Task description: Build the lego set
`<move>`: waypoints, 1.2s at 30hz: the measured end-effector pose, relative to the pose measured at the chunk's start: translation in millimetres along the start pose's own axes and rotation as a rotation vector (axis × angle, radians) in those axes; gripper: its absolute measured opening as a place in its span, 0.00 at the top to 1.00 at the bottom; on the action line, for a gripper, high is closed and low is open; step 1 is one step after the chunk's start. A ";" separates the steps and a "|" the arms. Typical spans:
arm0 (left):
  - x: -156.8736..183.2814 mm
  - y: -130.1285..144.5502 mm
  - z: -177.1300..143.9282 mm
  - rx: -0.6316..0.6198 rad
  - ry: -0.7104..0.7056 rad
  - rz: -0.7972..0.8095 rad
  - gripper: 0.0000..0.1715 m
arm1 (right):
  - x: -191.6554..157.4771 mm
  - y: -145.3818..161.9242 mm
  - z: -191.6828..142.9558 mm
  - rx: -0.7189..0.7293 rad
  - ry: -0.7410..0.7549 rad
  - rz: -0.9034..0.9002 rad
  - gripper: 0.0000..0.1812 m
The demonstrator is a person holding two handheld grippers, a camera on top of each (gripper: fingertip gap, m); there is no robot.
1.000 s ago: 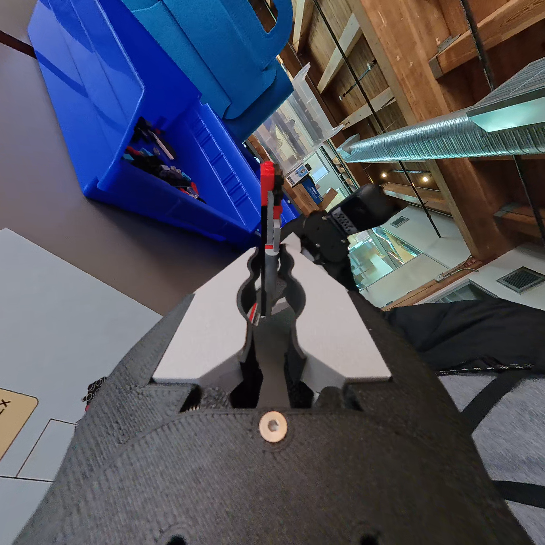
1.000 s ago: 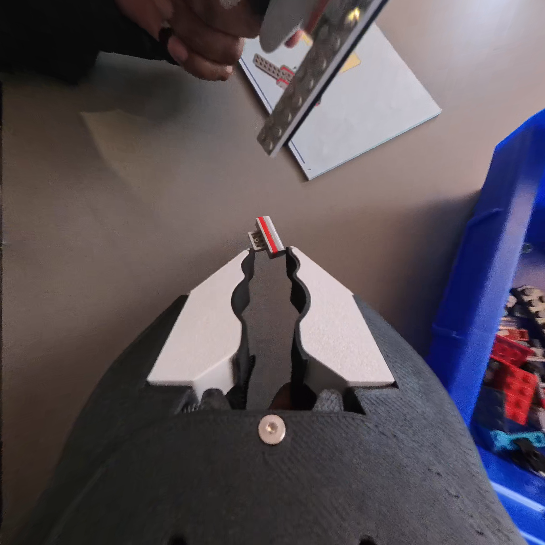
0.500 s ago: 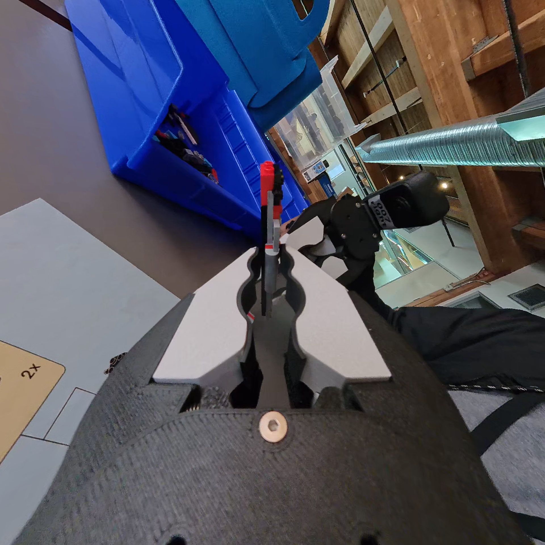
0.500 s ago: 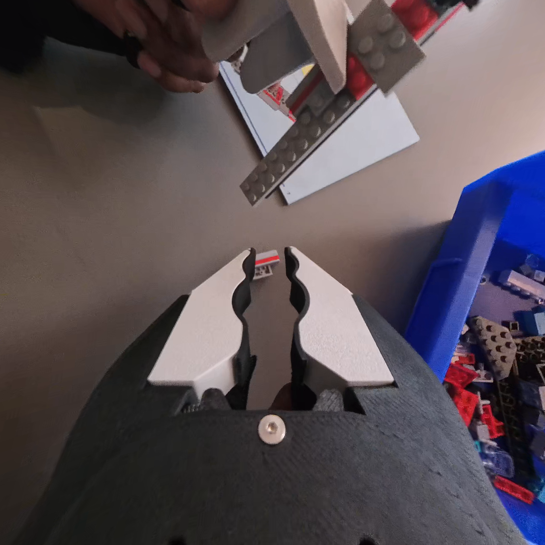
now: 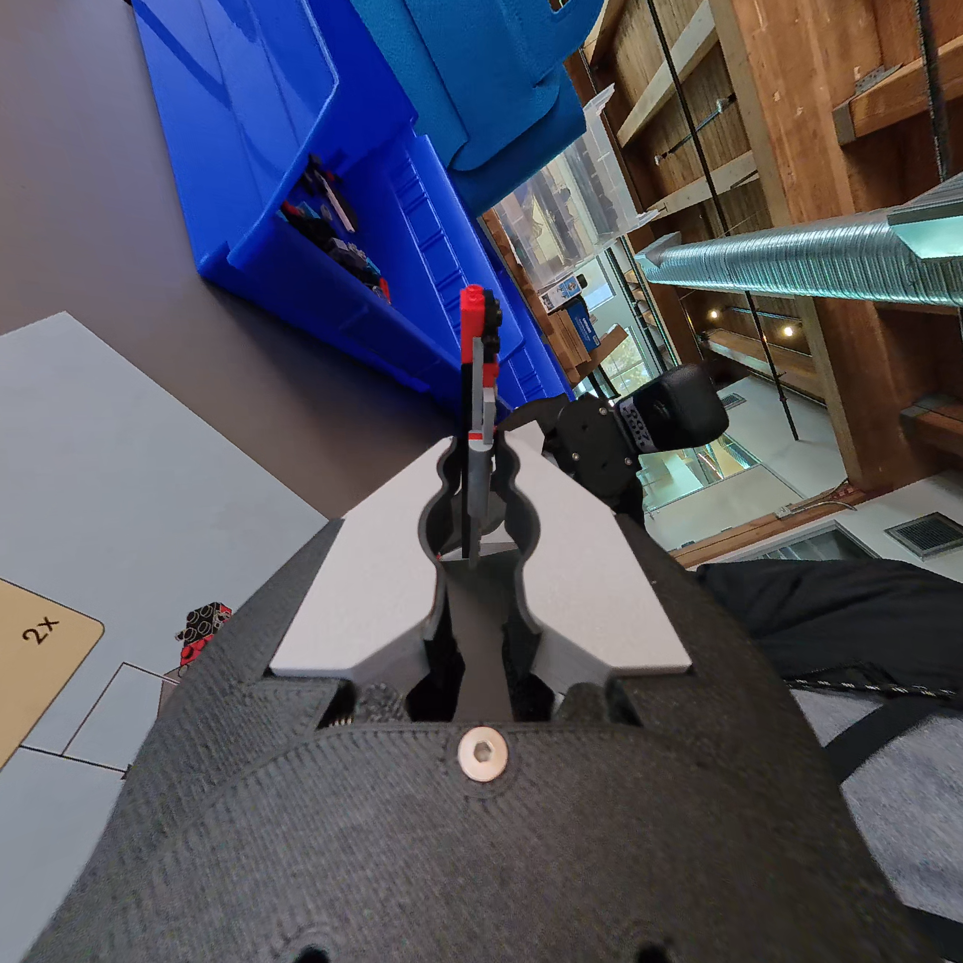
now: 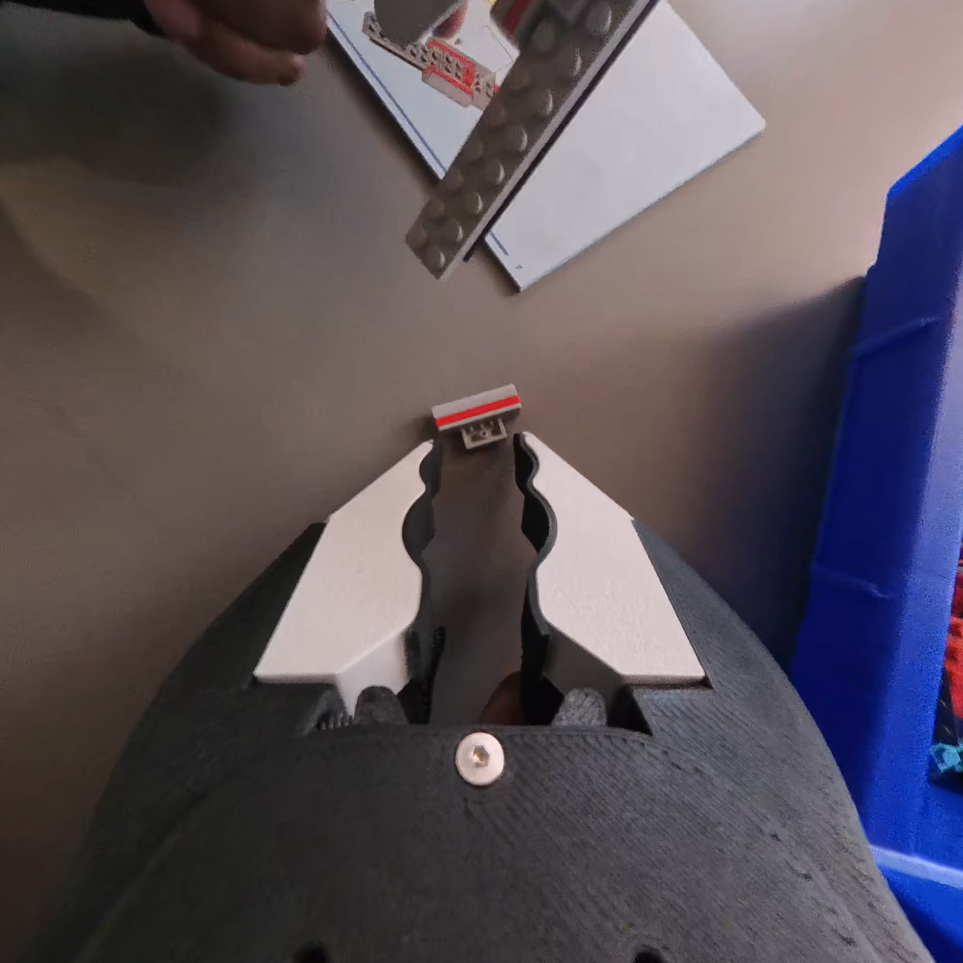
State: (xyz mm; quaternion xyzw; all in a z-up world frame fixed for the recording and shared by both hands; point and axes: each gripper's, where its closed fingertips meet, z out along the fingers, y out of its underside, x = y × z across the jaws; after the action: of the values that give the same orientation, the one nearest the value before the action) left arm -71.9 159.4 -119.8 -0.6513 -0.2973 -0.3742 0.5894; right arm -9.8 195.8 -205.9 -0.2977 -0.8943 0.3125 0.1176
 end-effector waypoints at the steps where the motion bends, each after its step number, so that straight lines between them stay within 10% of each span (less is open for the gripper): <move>1: -0.3 0.7 0.3 -0.003 -0.001 0.000 0.93 | 0.7 -1.6 1.4 0.008 -0.003 -0.001 0.83; 20: -11.7 20.6 5.8 -0.106 -0.063 -0.030 0.93 | 14.5 -29.5 -13.5 -0.027 0.049 -0.125 0.86; 36: -5.6 40.4 16.1 -0.188 -0.043 -0.045 0.93 | -3.2 34.9 -37.2 0.026 0.177 0.421 0.71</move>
State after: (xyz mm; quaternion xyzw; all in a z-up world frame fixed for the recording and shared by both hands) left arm -39.3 170.4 -146.9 -0.7047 -0.2880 -0.3994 0.5108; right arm 23.5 233.9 -199.0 -0.5024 -0.7947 0.3141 0.1317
